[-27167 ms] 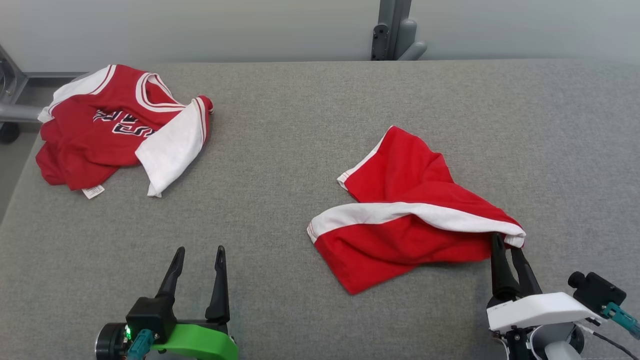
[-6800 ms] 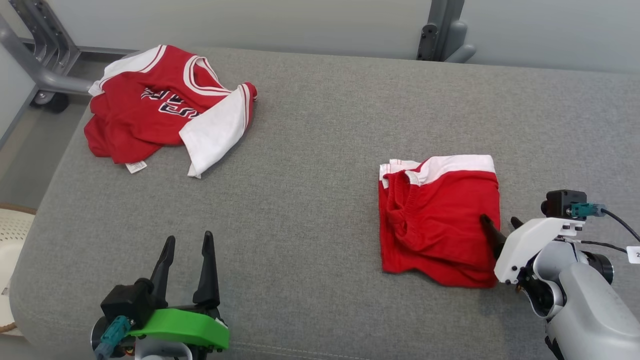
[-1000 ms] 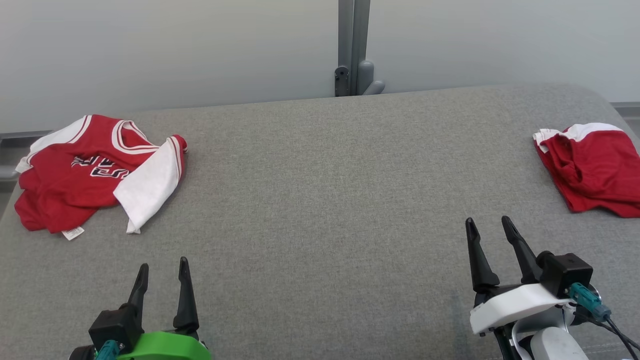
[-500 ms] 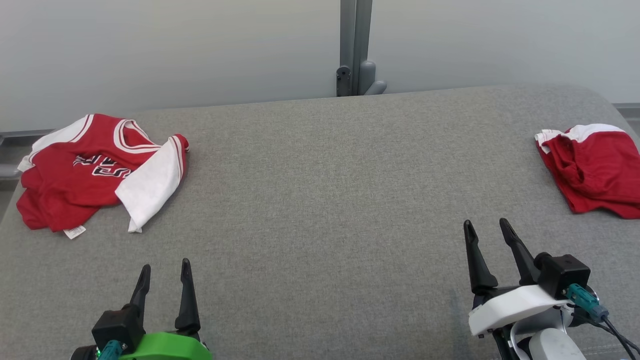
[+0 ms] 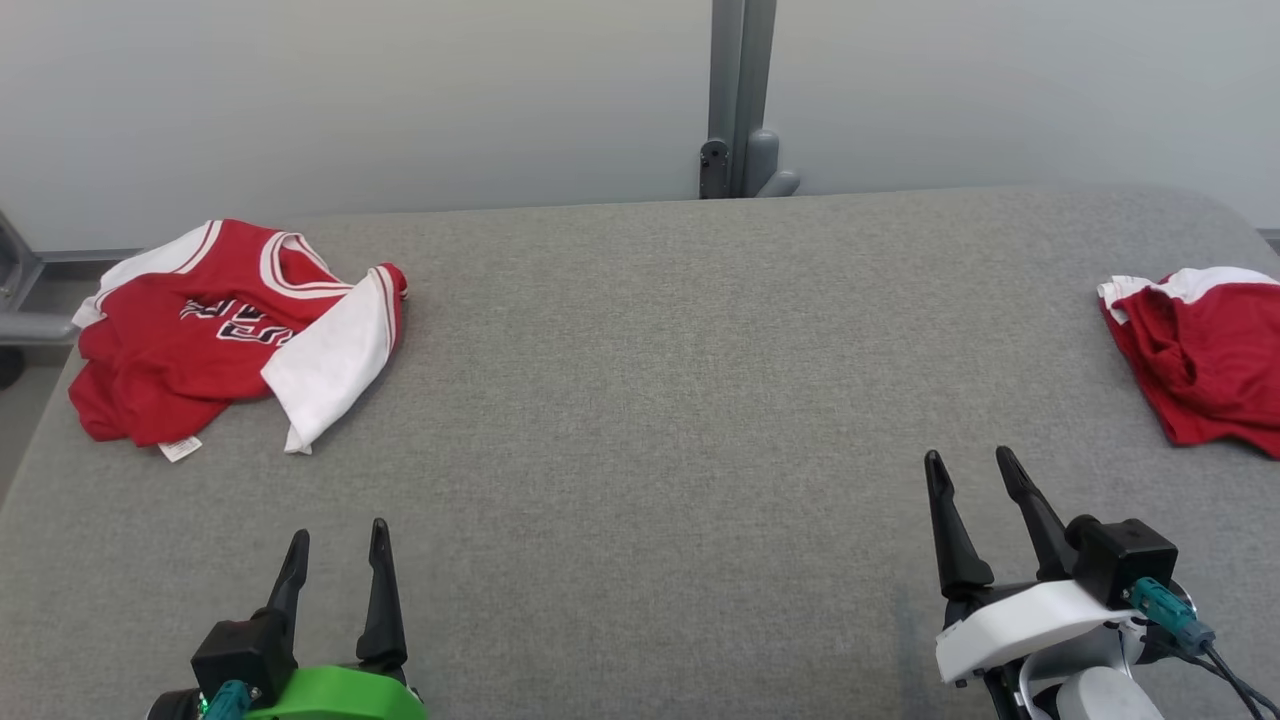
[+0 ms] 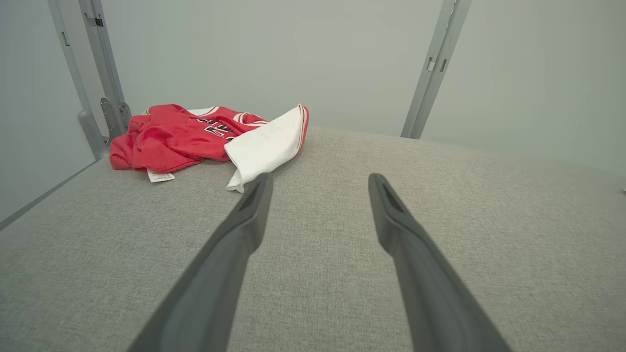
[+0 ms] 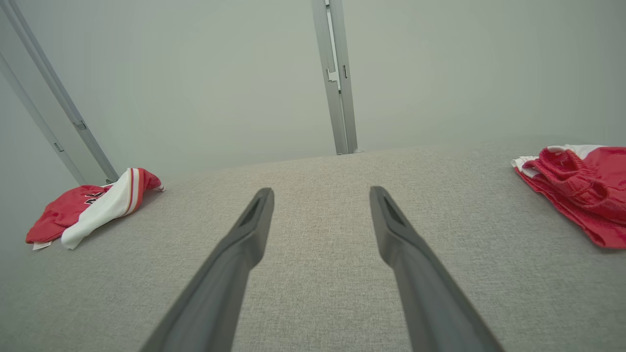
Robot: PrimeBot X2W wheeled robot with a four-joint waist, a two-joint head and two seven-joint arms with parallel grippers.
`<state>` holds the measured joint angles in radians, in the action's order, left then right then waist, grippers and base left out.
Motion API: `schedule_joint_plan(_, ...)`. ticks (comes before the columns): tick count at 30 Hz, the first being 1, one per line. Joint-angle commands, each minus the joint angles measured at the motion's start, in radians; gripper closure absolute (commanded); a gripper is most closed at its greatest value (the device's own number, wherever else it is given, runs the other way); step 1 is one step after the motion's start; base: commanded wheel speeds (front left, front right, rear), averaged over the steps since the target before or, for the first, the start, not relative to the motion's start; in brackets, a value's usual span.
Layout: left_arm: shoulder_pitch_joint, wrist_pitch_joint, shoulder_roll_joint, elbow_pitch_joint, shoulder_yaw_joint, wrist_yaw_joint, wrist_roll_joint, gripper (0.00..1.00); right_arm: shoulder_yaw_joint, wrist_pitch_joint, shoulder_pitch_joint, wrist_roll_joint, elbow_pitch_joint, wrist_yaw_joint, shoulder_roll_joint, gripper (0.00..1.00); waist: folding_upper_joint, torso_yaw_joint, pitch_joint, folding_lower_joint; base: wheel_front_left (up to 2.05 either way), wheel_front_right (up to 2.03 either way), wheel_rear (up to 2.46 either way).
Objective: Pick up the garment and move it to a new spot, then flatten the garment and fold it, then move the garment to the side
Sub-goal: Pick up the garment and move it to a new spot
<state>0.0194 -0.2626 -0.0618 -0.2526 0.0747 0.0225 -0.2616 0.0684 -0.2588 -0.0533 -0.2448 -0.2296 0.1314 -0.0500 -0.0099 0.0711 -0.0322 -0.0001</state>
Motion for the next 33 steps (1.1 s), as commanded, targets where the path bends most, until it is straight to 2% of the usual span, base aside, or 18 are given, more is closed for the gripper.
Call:
schedule_joint_plan(1, -0.005, -0.002, -0.001, 0.0, 0.0, 0.002, 0.006, 0.0, -0.001, -0.006, 0.012, -0.005, 0.005, -0.001, -0.001, 0.0, 0.0099, 0.026, -0.006, 0.0001, 0.0, 0.0, 0.0)
schedule_joint_plan(7, -0.005, -0.002, -0.008, 0.001, 0.003, 0.002, 0.017, 0.0, 0.004, -0.006, 0.033, -0.016, 0.01, -0.001, -0.001, 0.0, 0.0099, 0.149, -0.02, 0.0001, 0.0, 0.0, 0.0)
schedule_joint_plan(17, 0.008, -0.002, -0.031, 0.011, -0.005, -0.002, 0.016, 0.0, 0.025, -0.007, 0.033, -0.042, 0.007, -0.001, -0.001, 0.0, 0.0099, 0.416, -0.021, 0.0001, 0.0, 0.0, 0.0)
schedule_joint_plan(27, 0.062, -0.001, -0.014, 0.106, -0.067, -0.041, -0.006, 0.0, 0.11, -0.007, -0.067, -0.026, -0.029, -0.001, -0.003, 0.0, 0.0099, 0.46, 0.044, 0.0001, 0.0, 0.0, 0.0)
schedule_joint_plan(33, 0.077, -0.001, -0.006, 0.122, -0.073, -0.04, -0.004, 0.0, 0.114, -0.007, -0.082, -0.023, -0.047, -0.001, -0.003, 0.0, 0.0099, 0.462, 0.048, 0.0001, 0.0, 0.0, 0.0)
